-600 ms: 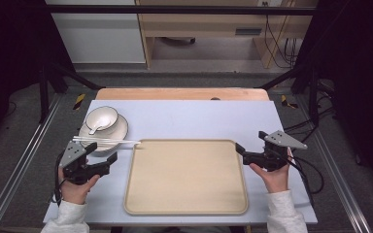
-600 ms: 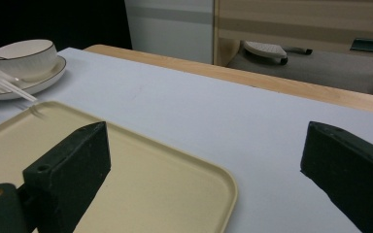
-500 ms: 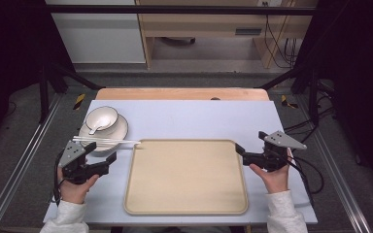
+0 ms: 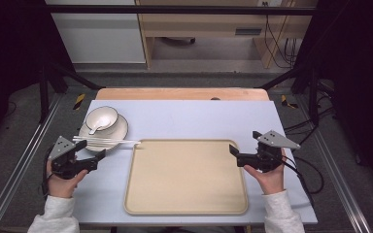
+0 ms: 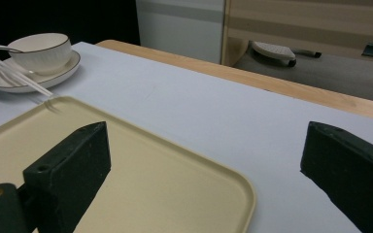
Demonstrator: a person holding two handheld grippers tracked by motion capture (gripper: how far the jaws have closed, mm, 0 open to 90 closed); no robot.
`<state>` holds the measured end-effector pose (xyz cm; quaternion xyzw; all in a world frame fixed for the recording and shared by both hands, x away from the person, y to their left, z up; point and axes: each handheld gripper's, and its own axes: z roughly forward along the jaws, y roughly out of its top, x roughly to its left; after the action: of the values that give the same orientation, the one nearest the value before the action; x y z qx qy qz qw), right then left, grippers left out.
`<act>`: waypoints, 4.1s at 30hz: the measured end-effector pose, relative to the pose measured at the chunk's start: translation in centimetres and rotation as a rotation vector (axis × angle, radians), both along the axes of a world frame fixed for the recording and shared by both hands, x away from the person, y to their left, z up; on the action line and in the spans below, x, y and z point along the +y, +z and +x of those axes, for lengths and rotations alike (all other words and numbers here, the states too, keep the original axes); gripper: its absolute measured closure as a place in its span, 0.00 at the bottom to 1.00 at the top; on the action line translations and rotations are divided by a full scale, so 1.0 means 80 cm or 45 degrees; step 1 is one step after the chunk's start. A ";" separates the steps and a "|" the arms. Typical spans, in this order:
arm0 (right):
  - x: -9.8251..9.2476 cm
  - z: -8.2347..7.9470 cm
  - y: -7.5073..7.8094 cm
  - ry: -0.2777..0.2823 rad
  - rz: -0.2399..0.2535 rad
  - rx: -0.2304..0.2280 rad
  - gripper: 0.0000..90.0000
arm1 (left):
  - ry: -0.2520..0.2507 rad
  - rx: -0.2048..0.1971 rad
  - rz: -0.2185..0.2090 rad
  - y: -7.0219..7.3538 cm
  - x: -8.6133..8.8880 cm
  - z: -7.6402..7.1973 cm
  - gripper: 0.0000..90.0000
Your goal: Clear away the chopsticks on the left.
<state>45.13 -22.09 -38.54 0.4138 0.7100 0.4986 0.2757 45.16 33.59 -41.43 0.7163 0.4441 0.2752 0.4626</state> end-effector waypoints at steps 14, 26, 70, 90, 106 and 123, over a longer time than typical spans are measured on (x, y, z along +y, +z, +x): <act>0.008 -0.001 0.006 0.005 -0.026 -0.006 0.05 | -0.006 0.118 0.174 -0.011 0.021 0.049 0.26; 0.010 0.000 0.004 0.004 -0.038 0.000 0.05 | 0.048 0.165 0.229 -0.034 0.026 0.086 0.35; 0.010 0.002 0.001 0.009 -0.047 0.016 0.05 | -0.116 0.258 0.337 -0.049 0.006 0.091 0.83; 0.010 0.002 0.001 0.015 -0.045 0.020 0.05 | -0.113 0.288 0.320 -0.048 -0.003 0.094 0.88; 0.010 0.003 0.001 0.019 -0.041 0.028 0.04 | -0.066 0.360 0.355 -0.054 -0.017 0.106 0.93; 0.004 0.002 0.002 0.007 -0.025 0.024 0.04 | -0.039 0.287 0.280 -0.028 -0.025 0.089 0.94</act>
<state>45.30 -21.78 -38.38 0.4140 0.7186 0.4883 0.2717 52.31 31.62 -43.65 0.7957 0.4494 0.2330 0.3326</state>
